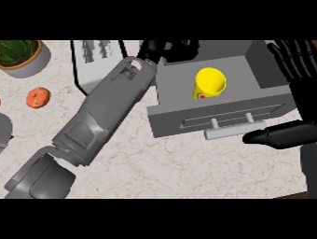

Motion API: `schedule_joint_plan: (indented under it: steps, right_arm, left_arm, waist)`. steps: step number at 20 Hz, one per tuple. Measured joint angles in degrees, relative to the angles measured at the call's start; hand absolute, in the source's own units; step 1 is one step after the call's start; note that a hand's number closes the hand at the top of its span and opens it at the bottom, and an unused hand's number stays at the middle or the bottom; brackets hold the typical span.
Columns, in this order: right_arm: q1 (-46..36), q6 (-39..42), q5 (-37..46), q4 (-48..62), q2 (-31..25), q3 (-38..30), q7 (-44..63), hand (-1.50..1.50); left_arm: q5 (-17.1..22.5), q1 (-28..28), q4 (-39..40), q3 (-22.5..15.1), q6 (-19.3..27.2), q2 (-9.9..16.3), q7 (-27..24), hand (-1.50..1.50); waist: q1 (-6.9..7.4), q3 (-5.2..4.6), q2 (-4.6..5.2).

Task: Pick up the cup, place it into the drawer and close the drawer

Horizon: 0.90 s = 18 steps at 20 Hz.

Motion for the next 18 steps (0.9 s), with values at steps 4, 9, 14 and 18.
schedule_joint_plan:
  steps: [4,9,14,18]
  right_arm:
    - [-1.30,0.85,-0.18,0.32,0.29,1.29,-0.03,-1.50]
    - [-2.63,4.63,-3.43,0.72,1.50,4.38,0.31,1.50]
    - [-3.13,12.17,-9.03,0.44,0.95,8.50,1.81,1.50]
    - [-2.44,18.62,-10.08,0.65,-3.17,11.69,5.02,1.50]
  left_arm:
    - [2.08,1.69,-0.43,-2.23,-0.30,0.00,-0.66,-1.50]
    - [6.75,3.61,-2.35,-1.70,-0.78,0.00,-4.20,-1.50]
    - [12.16,4.25,-5.21,-0.01,-2.37,-0.01,-8.94,-1.50]
    - [15.78,4.05,-6.14,1.24,-0.95,0.00,-12.26,-1.50]
  waist:
    - [-1.66,-0.02,0.38]
    - [-2.70,-0.08,0.76]
    - [-2.47,-0.14,0.55]
    - [-1.36,-0.17,0.06]
